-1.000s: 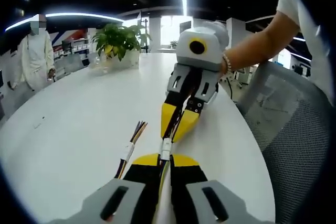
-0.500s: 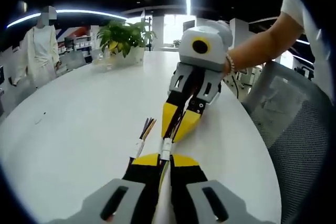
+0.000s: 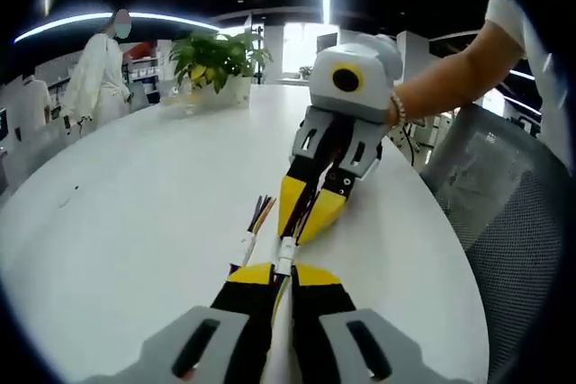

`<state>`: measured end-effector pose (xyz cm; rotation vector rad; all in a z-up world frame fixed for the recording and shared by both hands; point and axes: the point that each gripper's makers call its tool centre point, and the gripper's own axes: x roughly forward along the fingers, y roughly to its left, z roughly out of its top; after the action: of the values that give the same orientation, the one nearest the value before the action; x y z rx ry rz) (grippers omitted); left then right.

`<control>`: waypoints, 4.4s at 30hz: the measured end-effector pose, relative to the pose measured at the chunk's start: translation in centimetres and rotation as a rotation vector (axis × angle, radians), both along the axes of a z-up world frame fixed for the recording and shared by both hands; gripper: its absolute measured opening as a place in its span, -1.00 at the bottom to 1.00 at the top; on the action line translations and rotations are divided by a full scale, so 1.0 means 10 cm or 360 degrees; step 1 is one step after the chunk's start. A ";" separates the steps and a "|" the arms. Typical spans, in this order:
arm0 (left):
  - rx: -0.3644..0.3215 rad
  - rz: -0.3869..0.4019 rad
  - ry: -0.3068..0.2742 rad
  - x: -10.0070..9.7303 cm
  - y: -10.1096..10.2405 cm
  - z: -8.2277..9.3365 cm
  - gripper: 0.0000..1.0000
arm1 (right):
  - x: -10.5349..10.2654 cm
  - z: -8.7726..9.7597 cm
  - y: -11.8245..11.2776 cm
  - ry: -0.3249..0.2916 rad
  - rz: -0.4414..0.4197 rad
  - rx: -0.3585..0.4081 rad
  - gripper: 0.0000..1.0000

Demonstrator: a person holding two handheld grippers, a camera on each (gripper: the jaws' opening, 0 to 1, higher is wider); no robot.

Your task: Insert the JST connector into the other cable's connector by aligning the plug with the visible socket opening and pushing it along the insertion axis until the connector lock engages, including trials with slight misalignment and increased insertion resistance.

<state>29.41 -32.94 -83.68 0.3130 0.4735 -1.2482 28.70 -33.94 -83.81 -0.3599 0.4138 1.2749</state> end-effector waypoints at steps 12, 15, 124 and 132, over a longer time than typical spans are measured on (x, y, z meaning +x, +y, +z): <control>-0.0002 0.0026 0.0016 0.03 0.01 -0.03 -0.99 | 0.03 -0.04 0.00 -0.0006 -0.0024 0.0008 -0.96; 0.0001 0.0031 0.0021 0.03 0.01 -0.05 -0.99 | 0.03 -0.05 0.00 -0.0009 -0.0025 0.0000 -0.96; -0.0220 0.0408 -0.0046 -0.05 0.37 0.67 0.12 | -0.03 0.56 -0.25 -0.0045 -0.0277 0.0073 -0.14; -0.0275 0.0515 -0.0106 -0.10 0.53 0.90 0.28 | -0.06 0.74 -0.36 -0.0104 -0.0349 0.0098 0.04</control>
<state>28.41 -27.63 -74.72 0.1242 0.3404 -0.9523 28.09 -37.55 -76.45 -0.2944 0.3478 1.0568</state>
